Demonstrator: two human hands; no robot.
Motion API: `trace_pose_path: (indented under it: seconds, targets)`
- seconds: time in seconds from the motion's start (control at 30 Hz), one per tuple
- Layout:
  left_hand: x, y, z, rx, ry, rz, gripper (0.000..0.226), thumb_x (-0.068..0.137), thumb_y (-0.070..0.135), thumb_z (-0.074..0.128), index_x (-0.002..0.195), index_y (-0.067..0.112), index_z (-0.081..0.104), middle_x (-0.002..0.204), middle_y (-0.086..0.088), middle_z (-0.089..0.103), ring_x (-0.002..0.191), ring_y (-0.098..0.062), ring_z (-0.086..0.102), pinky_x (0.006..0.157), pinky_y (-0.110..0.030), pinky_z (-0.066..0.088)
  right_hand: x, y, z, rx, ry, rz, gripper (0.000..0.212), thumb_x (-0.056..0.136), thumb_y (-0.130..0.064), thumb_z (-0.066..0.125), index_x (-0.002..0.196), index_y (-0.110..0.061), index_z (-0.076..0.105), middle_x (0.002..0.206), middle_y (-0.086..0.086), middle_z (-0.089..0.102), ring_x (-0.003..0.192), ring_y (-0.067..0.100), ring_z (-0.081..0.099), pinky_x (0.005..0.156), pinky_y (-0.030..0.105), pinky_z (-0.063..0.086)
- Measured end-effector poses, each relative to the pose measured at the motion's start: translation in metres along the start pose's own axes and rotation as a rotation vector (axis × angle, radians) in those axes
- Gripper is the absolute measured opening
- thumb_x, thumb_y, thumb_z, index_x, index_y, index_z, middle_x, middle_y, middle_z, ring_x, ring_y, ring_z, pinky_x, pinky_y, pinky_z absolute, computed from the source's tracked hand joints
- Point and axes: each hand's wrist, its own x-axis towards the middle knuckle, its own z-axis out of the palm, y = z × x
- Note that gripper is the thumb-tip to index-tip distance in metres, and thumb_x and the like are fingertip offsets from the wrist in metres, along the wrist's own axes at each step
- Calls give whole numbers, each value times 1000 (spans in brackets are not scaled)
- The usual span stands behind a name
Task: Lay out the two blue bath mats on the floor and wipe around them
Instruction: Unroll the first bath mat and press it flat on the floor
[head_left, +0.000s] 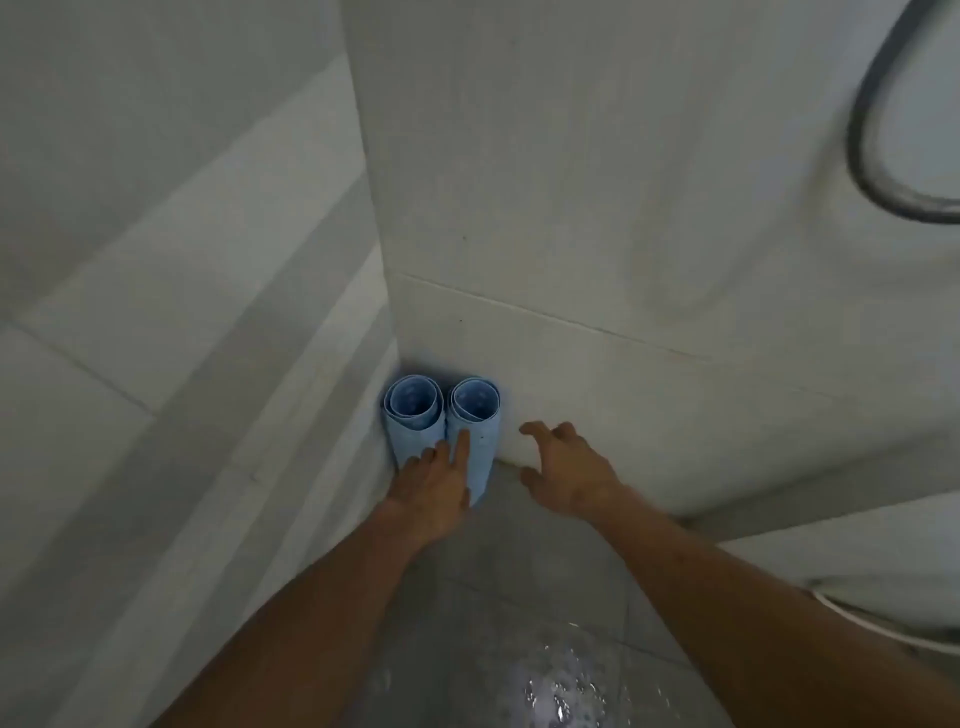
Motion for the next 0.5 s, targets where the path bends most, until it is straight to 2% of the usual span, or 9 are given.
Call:
trace_pose_path:
  seconds: [0.1, 0.27, 0.43, 0.5]
  targets:
    - [51, -14, 29, -71, -56, -17, 83, 97, 31, 48, 155, 7, -7, 146, -19, 37, 122, -31, 48, 100, -42, 45, 62, 1, 24, -22, 22, 8, 64, 97, -32, 57, 153, -28, 28, 139, 15, 39, 127, 35, 48, 101, 46, 46]
    - [102, -24, 70, -277, -37, -125, 93, 96, 26, 54, 154, 7, -16, 155, -21, 27, 127, -32, 49, 103, -41, 46, 129, 4, 65, -76, 3, 37, 71, 95, -21, 60, 155, -31, 24, 142, 17, 33, 127, 38, 46, 99, 48, 46]
    - [115, -23, 94, -509, 70, -164, 106, 90, 20, 64, 153, 13, -22, 164, -11, 5, 147, -29, 24, 116, -42, 33, 143, 12, 89, -27, 67, 11, 40, 95, -24, 63, 132, -13, 52, 139, 15, 35, 119, 38, 49, 94, 43, 47]
    - [115, -24, 98, -574, 95, -166, 113, 85, 19, 70, 154, 13, -18, 164, -10, 4, 150, -28, 15, 119, -45, 27, 135, 24, 94, 14, 83, -33, 31, 94, -20, 62, 122, -7, 57, 135, 15, 40, 112, 38, 55, 92, 39, 50]
